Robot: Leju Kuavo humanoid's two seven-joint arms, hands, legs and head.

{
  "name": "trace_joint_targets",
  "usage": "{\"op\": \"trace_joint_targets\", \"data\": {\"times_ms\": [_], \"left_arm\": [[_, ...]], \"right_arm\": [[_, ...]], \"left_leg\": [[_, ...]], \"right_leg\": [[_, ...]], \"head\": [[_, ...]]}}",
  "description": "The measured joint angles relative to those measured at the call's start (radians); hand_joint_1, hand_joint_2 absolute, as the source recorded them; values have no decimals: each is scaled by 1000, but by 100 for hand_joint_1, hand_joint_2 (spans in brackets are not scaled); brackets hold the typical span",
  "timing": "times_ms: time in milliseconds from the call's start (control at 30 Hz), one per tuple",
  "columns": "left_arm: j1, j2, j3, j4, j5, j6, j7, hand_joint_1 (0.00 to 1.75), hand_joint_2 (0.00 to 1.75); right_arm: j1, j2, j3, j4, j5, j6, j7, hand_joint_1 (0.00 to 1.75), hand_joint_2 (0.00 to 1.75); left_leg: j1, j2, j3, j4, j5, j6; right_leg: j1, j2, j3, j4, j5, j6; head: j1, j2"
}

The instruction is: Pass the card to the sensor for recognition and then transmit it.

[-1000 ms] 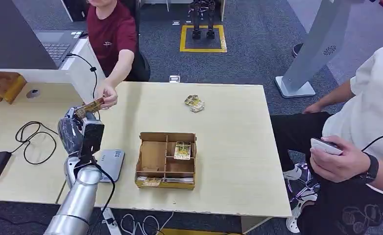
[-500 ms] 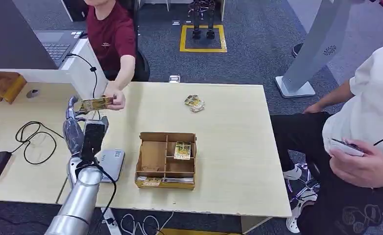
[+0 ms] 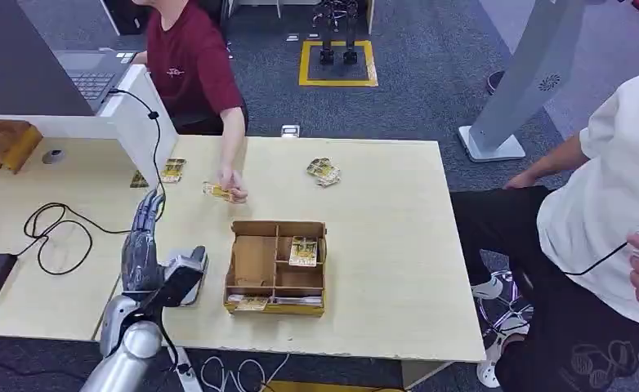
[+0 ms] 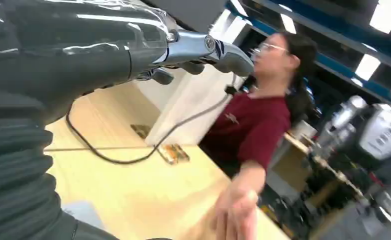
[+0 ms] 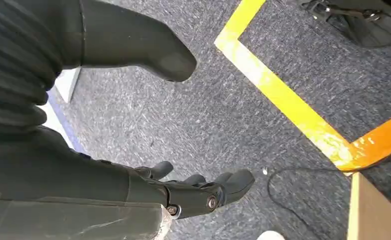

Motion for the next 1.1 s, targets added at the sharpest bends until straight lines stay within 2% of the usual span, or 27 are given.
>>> {"op": "trace_joint_targets", "data": {"times_ms": [167, 300, 400, 667, 733, 900, 1100], "left_arm": [[132, 55, -86, -144, -62, -8, -14, 0, 175], [154, 68, -110, -174, -74, -6, -7, 0, 175], [195, 107, -139, -245, -78, 8, 2, 0, 175], [230, 154, -173, -258, -127, 16, -7, 0, 175], [244, 162, -201, -258, -161, 31, -2, 0, 175], [260, 166, -289, -258, -242, 83, 56, 0, 175], [256, 178, -392, -257, -234, 90, 89, 0, 175]], "right_arm": [[4, 0, -20, 0, -3, -6, -14, 0, 175], [4, 0, -25, 0, -3, -9, -14, 0, 175], [4, 0, -39, 0, -3, -11, -13, 0, 175], [4, -3, -45, 0, -2, -12, -10, 0, 175], [4, -3, -47, 0, 2, -11, -10, 0, 175], [4, -3, -54, 0, 3, -13, 0, 0, 175], [4, -3, -65, 0, 9, -17, 0, 0, 175]], "left_leg": [[0, 0, -3, 0, 0, 0], [0, 0, -3, 0, 0, 0], [0, -1, -4, 0, 0, 0], [0, 0, -3, 0, 1, 0], [0, 0, -4, 0, 1, 0], [0, -1, -4, 0, 0, 0], [-1, -1, -4, 0, 1, 0]], "right_leg": [[0, -1, -2, 0, 0, 0], [0, -1, -2, 0, 0, 0], [0, -1, -2, 0, 0, 1], [0, -1, -2, 0, 1, 0], [0, -1, -2, 0, 1, 0], [0, -1, -3, 0, 1, 0], [0, -1, -3, 0, 2, 0]], "head": [[0, 0], [0, 0], [0, 0], [0, 0], [0, 0], [0, 0], [0, 0]]}}
